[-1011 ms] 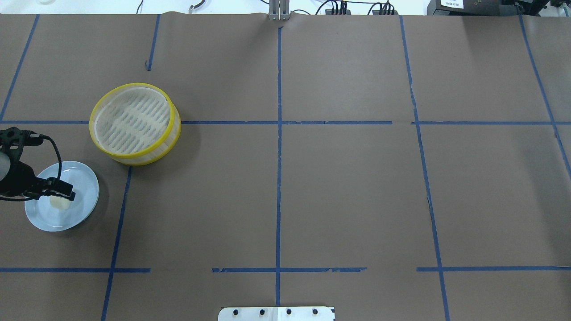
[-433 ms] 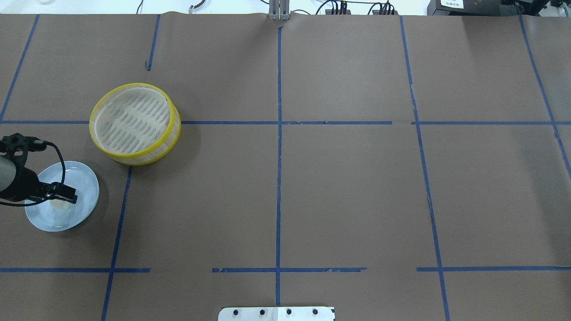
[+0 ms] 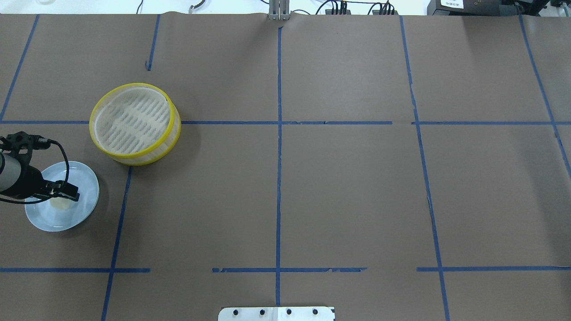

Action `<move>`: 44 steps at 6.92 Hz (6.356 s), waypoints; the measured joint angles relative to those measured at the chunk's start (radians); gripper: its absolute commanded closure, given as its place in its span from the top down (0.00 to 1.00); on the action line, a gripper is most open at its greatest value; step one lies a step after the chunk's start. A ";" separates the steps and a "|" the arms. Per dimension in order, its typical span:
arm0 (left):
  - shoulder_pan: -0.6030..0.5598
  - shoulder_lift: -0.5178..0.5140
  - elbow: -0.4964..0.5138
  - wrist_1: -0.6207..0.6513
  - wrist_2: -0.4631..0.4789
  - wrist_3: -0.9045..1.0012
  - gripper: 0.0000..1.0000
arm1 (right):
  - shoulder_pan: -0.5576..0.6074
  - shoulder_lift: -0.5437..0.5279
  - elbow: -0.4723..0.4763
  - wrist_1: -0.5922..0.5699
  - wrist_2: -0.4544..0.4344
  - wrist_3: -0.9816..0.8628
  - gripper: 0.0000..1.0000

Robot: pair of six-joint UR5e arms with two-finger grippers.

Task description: Place bun in steamer

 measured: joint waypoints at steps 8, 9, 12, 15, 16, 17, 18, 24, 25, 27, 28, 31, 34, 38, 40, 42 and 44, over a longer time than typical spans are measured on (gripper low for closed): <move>0.000 -0.003 -0.011 0.006 -0.002 -0.004 0.32 | 0.000 0.000 0.000 0.000 0.000 0.000 1.00; -0.006 0.000 -0.035 0.007 -0.005 -0.004 0.32 | 0.000 0.000 0.000 0.000 0.000 0.000 1.00; -0.096 -0.074 -0.138 0.104 -0.014 -0.005 0.33 | 0.000 0.000 0.000 0.000 0.000 0.000 1.00; -0.128 -0.349 -0.001 0.251 -0.009 -0.009 0.33 | 0.000 0.000 0.000 0.000 0.000 0.000 1.00; -0.126 -0.409 0.069 0.259 -0.006 -0.008 0.33 | 0.000 0.000 0.000 0.000 0.000 0.000 1.00; -0.123 -0.456 0.134 0.259 -0.006 -0.005 0.33 | 0.000 0.000 0.000 0.000 0.000 0.000 1.00; -0.118 -0.482 0.174 0.256 -0.005 -0.002 0.33 | 0.000 0.000 0.000 0.000 0.000 0.000 1.00; -0.092 -0.513 0.236 0.252 -0.004 0.003 0.35 | 0.000 0.000 0.000 0.000 0.000 0.000 1.00; -0.092 -0.523 0.246 0.251 0.001 0.003 0.35 | 0.000 0.000 0.000 0.000 0.000 0.000 1.00; -0.090 -0.531 0.254 0.251 0.014 0.003 0.37 | 0.000 0.000 0.000 0.000 0.000 0.000 1.00; -0.088 -0.531 0.255 0.252 0.016 0.003 0.37 | 0.000 0.000 0.000 0.000 0.000 0.000 1.00; -0.083 -0.529 0.259 0.252 0.016 0.003 0.55 | 0.000 0.000 0.000 0.000 0.000 0.000 1.00; -0.083 -0.526 0.255 0.252 0.015 0.005 0.99 | 0.000 0.000 0.000 0.000 0.000 0.000 1.00; -0.232 -0.485 0.167 0.277 -0.025 0.096 0.99 | 0.000 0.000 0.000 0.000 0.000 0.000 1.00; -0.396 -0.341 0.097 0.301 -0.111 0.328 0.99 | 0.000 0.000 0.000 0.000 0.000 0.000 1.00; -0.591 -0.202 0.094 0.352 -0.140 0.644 0.99 | 0.000 0.000 0.000 0.000 0.000 0.000 1.00; -0.756 -0.171 0.111 0.524 -0.152 0.899 1.00 | 0.000 0.000 0.000 0.000 0.000 0.000 1.00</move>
